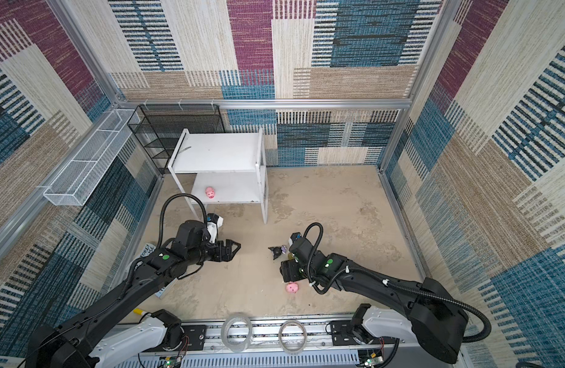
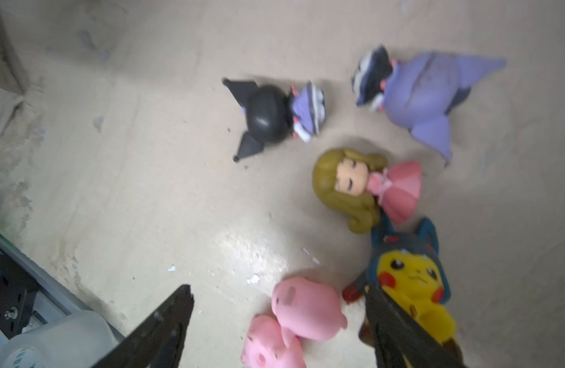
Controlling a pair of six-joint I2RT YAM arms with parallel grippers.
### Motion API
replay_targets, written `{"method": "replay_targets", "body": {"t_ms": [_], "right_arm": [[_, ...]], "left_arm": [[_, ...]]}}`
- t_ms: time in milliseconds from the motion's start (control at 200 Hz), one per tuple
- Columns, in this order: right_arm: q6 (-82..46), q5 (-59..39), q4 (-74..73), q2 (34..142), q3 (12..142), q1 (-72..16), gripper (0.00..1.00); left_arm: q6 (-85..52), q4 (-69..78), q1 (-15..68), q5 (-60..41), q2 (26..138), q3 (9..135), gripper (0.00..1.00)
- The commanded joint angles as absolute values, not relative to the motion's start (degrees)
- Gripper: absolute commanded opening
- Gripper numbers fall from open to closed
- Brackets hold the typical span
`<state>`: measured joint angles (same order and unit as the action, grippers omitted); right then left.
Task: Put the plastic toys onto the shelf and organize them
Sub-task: 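Withdraw the left gripper while the right gripper moves to a nearer pink pig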
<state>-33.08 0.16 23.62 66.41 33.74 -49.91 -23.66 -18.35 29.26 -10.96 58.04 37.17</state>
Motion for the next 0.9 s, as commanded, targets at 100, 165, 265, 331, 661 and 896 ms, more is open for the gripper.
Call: {"method": "replay_targets", "body": {"t_ms": [100, 165, 265, 331, 661, 896], "right_arm": [[-40.30, -1.91, 25.78, 61.26, 30.05, -52.89, 0.87], [-40.98, -2.79, 26.02, 59.79, 29.24, -54.40, 0.87], [-41.64, -4.17, 25.16, 57.27, 27.50, -56.22, 0.86], [-41.92, -5.41, 24.46, 56.96, 26.44, -56.33, 0.86], [-39.50, -11.99, 12.18, 64.31, 26.82, -60.03, 0.85], [-33.43, -10.44, 5.85, 74.90, 39.08, -63.44, 0.86]], "left_arm": [[-27.05, -11.53, 31.55, -11.84, 58.25, 33.32, 0.89], [-26.59, -11.54, 31.72, -12.22, 58.36, 33.07, 0.89], [-26.29, -10.17, 31.90, -12.64, 58.11, 31.92, 0.89], [-26.40, -9.30, 31.98, -12.80, 58.28, 31.26, 0.89], [-26.98, -7.48, 32.08, -13.48, 60.36, 30.32, 0.89], [-26.51, -7.84, 32.08, -11.38, 58.71, 29.73, 0.90]]}}
